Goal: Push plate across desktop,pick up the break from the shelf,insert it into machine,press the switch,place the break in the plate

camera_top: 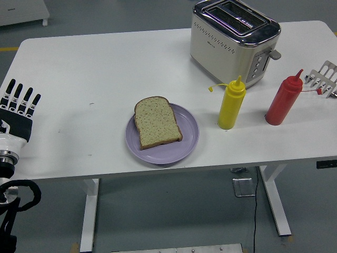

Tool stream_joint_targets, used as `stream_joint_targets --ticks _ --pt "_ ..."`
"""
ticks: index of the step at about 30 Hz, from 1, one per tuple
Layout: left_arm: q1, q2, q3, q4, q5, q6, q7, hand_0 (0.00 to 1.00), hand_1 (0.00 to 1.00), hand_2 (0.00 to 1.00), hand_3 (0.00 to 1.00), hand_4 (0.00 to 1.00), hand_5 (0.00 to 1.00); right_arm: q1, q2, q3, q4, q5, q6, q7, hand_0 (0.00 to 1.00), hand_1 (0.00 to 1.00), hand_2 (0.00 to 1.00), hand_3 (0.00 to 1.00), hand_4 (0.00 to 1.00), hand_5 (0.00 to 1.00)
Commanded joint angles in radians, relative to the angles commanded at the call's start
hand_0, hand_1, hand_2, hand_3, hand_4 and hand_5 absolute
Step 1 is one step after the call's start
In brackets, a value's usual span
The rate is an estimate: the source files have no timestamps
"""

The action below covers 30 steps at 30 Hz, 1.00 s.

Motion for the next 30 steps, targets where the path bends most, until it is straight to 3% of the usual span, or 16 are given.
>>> stream_joint_targets --ticks 8,16,30 --pt "-0.01 0.021 0.004 -0.006 0.015 -0.012 0.011 0.822 0.863 0.94 0.801 0.613 0.998 0.002 0.001 0.006 0.0 0.001 0.0 -0.003 0.843 0.787 0.768 0.75 0.487 0.468" --pt "-0.018 0.046 -0.019 -0.019 0.038 -0.052 0.039 0.823 0.867 0.945 0.803 0.615 0.998 0.005 -0.001 0.008 -0.002 0.002 0.002 -0.012 0.842 0.786 0.766 0.748 0.487 0.466" --pt "-0.019 0.043 -0.06 -0.022 0.035 -0.103 0.08 0.828 0.867 0.943 0.804 0.617 0.998 -0.002 -0.004 0.043 0.0 -0.014 0.005 -0.043 0.835 0.783 0.761 0.742 0.483 0.464"
